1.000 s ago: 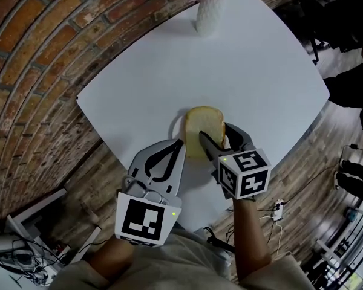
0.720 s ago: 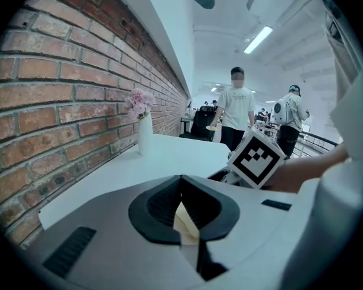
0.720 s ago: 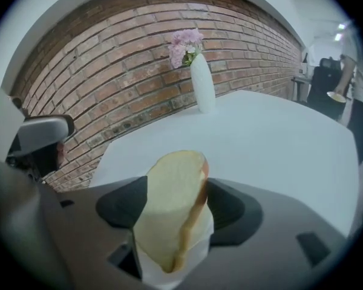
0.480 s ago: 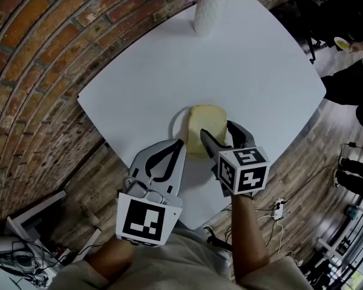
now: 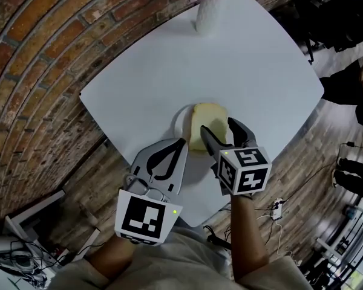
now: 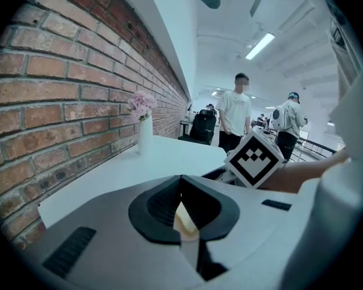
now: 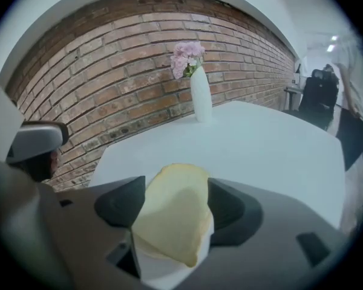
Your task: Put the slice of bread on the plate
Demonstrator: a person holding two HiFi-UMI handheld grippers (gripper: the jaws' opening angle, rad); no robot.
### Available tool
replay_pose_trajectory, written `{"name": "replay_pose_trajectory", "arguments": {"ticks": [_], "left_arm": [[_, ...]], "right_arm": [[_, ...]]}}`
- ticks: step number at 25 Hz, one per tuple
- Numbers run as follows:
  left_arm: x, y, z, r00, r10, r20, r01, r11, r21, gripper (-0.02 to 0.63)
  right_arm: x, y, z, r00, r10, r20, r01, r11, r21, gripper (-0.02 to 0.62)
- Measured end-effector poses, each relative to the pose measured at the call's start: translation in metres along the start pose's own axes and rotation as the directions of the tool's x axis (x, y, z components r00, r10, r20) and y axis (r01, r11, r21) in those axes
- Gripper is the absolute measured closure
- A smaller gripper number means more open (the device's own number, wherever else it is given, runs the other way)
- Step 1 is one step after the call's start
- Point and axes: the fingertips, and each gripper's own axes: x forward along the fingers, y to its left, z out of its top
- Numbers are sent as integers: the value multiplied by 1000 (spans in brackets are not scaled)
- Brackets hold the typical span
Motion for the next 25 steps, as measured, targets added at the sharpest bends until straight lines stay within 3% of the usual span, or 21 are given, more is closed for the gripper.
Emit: {"name": "replay_pose_trajectory", "arguments": {"ticks": [4, 15, 20, 25], "left_arm": [[-1, -5, 4, 1000, -15, 9, 15, 1000, 7, 595], [-10, -22, 10, 997, -66, 26, 66, 998, 14, 595], [-15, -30, 17, 996, -83, 43, 82, 996, 28, 595], [-25, -33, 25, 994, -91, 67, 89, 995, 36, 595]], "right_arm": [[-9, 4, 10, 999, -6, 41, 5, 1000, 12, 287], [-43, 11, 32, 985, -47, 168, 44, 999, 16, 574], [-60, 18, 35, 979, -52, 198, 54, 999, -5, 588], [-93, 31, 53, 952, -77, 296, 87, 996, -21, 588]]}}
